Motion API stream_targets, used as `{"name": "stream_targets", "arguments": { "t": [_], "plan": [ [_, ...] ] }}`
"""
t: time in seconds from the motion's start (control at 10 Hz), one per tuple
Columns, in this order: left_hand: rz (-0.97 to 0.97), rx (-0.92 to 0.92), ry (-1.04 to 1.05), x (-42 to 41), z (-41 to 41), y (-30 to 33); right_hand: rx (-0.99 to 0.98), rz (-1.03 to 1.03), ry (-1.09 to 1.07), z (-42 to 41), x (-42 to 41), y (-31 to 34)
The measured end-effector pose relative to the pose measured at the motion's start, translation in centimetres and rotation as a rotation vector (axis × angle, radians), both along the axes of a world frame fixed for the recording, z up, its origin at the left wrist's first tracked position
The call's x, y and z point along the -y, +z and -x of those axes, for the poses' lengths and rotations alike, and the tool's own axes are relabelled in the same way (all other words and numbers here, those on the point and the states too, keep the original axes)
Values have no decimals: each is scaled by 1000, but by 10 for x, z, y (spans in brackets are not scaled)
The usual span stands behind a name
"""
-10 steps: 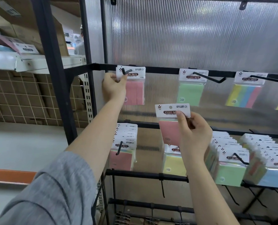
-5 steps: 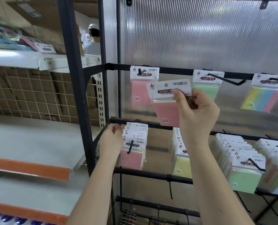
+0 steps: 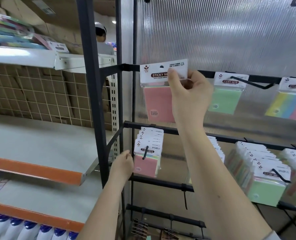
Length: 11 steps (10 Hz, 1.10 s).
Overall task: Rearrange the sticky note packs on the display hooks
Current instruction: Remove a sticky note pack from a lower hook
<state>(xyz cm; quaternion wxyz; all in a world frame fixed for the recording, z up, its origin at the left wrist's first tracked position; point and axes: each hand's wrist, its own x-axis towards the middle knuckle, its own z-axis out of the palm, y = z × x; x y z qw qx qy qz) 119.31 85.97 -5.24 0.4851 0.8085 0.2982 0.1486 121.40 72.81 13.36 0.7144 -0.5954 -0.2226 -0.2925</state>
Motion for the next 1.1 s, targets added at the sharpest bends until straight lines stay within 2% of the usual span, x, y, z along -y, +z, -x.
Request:
{"name": "stream_targets", "arguments": {
  "t": [0.4, 0.5, 0.7, 1.1],
  "plan": [
    [4, -30, -45, 3, 1, 3, -118, 104, -10, -17, -8, -3],
    [-74, -54, -91, 3, 2, 0, -143, 122, -22, -32, -11, -6],
    [-39, -29, -131, 8, -2, 2, -208, 194, -78, -69, -19, -4],
    [-81, 29, -30, 7, -10, -7, -302, 340, -220, -109, -29, 4]
  ]
}}
